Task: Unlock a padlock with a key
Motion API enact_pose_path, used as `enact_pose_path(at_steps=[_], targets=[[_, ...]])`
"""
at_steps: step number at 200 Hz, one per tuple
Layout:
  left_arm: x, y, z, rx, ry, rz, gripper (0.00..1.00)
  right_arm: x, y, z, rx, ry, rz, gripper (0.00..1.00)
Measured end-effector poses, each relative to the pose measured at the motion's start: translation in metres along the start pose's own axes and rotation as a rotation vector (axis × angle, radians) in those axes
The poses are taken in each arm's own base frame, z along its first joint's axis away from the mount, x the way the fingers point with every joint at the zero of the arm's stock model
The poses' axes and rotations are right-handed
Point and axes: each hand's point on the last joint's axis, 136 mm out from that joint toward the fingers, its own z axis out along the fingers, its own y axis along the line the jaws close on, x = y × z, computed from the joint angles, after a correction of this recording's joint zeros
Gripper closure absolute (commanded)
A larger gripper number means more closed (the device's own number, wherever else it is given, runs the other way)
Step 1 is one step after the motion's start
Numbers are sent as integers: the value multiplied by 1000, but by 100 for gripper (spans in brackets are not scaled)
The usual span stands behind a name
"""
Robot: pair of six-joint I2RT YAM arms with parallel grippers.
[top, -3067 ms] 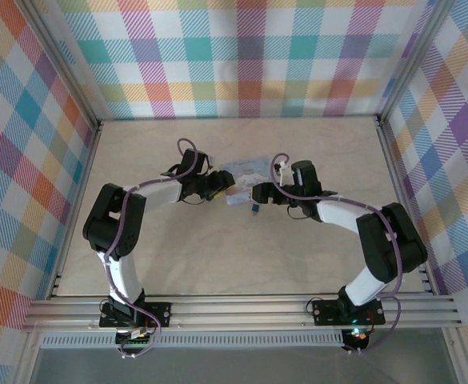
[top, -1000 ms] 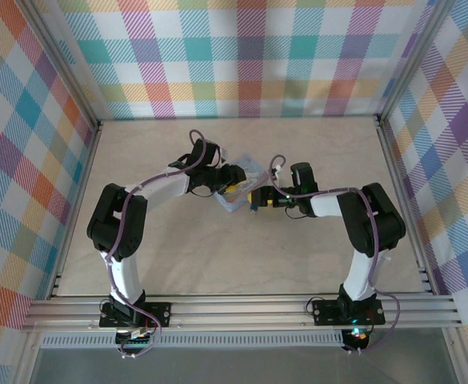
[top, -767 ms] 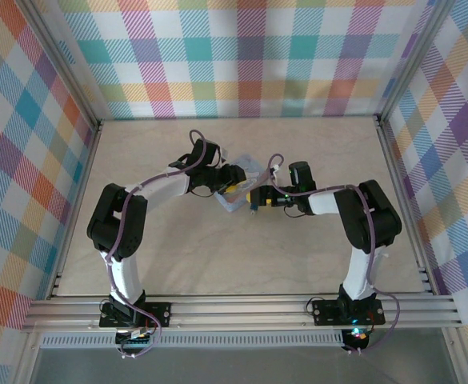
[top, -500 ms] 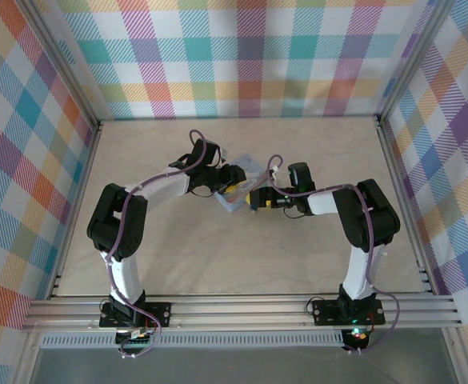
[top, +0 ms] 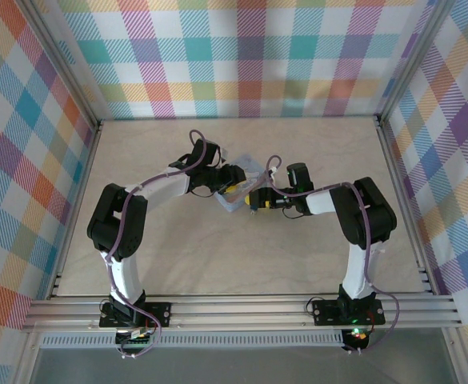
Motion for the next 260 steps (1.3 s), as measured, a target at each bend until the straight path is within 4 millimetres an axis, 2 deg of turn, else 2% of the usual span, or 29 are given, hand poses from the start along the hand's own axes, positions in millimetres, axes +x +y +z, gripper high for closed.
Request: enact_pose_path(at_steps=[161, 260], targets=[[0, 0, 0, -2, -2, 1, 54, 2, 3, 1, -26, 3, -6, 60], [-1, 1, 0, -7, -8, 1, 54, 5, 1, 1, -21, 9, 3, 80]])
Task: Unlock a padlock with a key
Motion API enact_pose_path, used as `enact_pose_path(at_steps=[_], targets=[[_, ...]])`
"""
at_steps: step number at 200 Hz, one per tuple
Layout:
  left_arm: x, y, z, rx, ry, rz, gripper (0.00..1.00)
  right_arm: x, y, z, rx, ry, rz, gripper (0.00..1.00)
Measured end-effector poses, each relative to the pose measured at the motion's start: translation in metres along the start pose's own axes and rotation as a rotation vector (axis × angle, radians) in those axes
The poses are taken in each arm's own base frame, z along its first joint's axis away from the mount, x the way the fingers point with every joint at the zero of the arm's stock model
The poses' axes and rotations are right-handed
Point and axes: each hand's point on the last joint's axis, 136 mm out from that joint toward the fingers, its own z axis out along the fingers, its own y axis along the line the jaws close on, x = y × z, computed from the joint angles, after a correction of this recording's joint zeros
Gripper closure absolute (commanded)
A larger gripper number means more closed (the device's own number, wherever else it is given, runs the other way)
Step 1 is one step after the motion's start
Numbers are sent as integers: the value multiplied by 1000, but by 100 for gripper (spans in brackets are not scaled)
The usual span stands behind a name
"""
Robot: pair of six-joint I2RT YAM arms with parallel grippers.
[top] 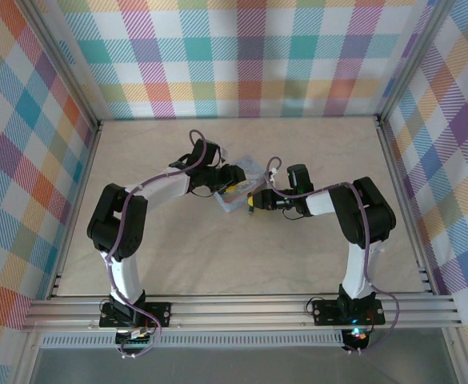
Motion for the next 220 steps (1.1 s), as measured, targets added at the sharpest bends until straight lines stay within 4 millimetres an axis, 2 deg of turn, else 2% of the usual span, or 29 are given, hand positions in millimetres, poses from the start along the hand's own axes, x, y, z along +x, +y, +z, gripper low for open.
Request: enact_pose_path(at_steps=[76, 150, 220], targets=[[-1, 1, 0, -4, -4, 0, 54, 2, -1, 0, 2, 6, 6, 94], [-1, 2, 0, -10, -10, 4, 54, 4, -3, -1, 10, 0, 6, 97], [8, 5, -5, -14, -16, 14, 54, 7, -4, -8, 16, -18, 35, 100]])
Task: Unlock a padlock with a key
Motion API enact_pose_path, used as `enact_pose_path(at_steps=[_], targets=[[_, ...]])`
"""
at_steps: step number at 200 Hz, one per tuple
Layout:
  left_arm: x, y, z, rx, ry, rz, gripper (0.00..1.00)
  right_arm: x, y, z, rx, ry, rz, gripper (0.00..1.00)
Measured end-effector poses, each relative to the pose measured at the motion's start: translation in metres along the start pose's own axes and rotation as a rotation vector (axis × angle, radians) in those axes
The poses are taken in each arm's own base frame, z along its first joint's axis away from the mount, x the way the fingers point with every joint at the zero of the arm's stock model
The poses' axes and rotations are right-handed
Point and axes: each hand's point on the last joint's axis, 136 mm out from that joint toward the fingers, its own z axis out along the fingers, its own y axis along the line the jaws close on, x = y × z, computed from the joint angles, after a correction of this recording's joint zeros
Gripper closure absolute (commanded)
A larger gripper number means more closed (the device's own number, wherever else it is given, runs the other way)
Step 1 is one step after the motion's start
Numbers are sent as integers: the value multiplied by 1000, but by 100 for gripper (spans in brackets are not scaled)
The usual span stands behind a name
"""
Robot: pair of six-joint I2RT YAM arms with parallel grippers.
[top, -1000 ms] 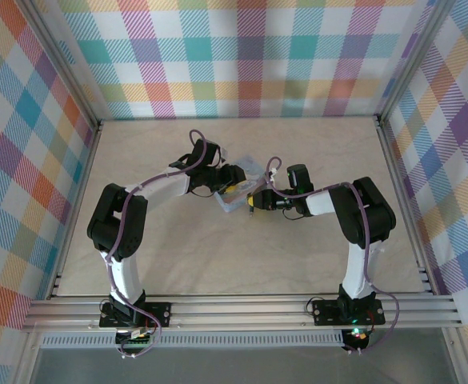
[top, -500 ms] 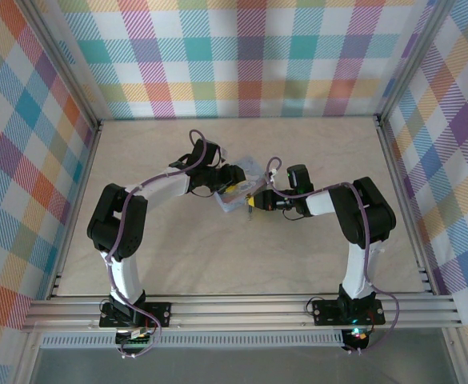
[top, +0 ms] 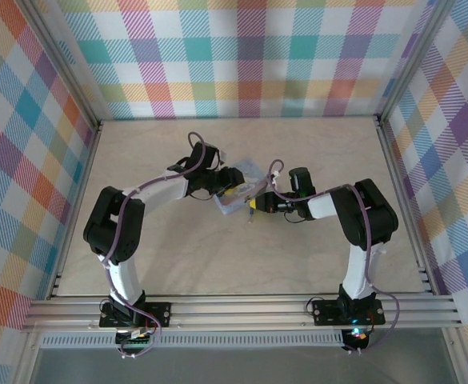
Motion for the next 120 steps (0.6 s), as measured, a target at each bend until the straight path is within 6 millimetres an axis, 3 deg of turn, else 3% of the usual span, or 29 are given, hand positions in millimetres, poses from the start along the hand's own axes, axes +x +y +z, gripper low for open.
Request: enact_pose_path(at_steps=[120], targets=[[26, -6, -3, 27, -9, -11, 53, -6, 0, -11, 29, -77, 111, 100]])
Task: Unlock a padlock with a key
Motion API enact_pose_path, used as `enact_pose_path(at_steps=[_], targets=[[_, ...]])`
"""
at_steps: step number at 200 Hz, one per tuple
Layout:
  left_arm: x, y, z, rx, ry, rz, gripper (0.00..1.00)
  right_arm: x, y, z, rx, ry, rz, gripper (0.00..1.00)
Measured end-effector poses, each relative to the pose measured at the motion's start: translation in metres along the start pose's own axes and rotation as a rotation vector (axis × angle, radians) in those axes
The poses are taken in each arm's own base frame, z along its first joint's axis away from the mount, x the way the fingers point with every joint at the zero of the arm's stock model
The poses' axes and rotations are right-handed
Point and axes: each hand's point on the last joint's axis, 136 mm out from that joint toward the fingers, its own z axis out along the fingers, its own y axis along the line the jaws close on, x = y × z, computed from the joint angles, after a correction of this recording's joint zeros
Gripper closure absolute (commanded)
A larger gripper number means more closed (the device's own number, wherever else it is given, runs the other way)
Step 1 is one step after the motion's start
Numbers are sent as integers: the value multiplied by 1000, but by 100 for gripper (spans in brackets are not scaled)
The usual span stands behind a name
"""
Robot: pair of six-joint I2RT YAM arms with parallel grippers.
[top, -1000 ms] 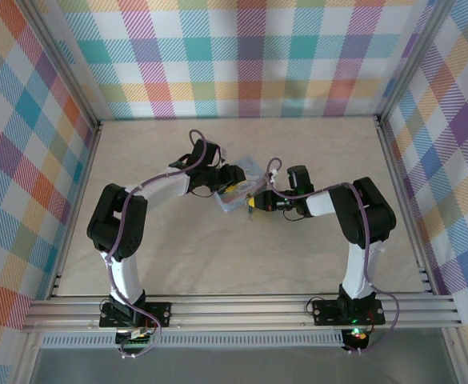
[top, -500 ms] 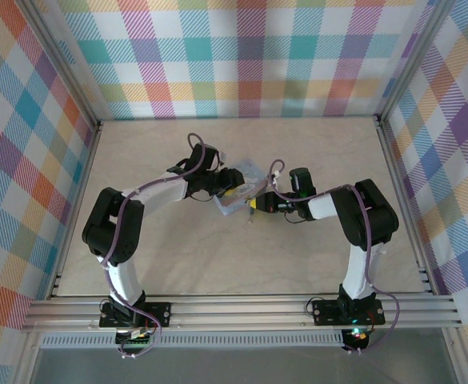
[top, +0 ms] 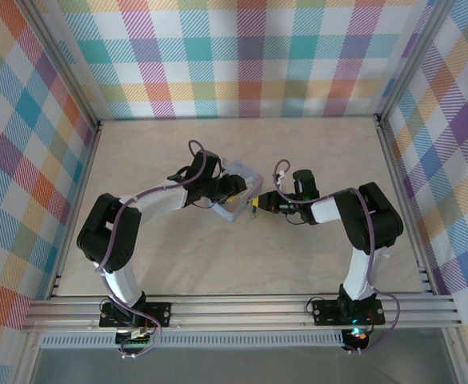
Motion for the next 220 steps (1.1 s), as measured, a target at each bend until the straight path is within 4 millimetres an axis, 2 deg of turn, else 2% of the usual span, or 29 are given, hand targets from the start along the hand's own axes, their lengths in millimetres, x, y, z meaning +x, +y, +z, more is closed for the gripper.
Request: enact_pose_path(at_steps=[165, 220], targets=[[5, -3, 1, 5, 7, -6, 51, -24, 5, -1, -12, -102, 105, 100], [5, -4, 0, 6, 7, -4, 47, -21, -4, -2, 33, -99, 100, 100]])
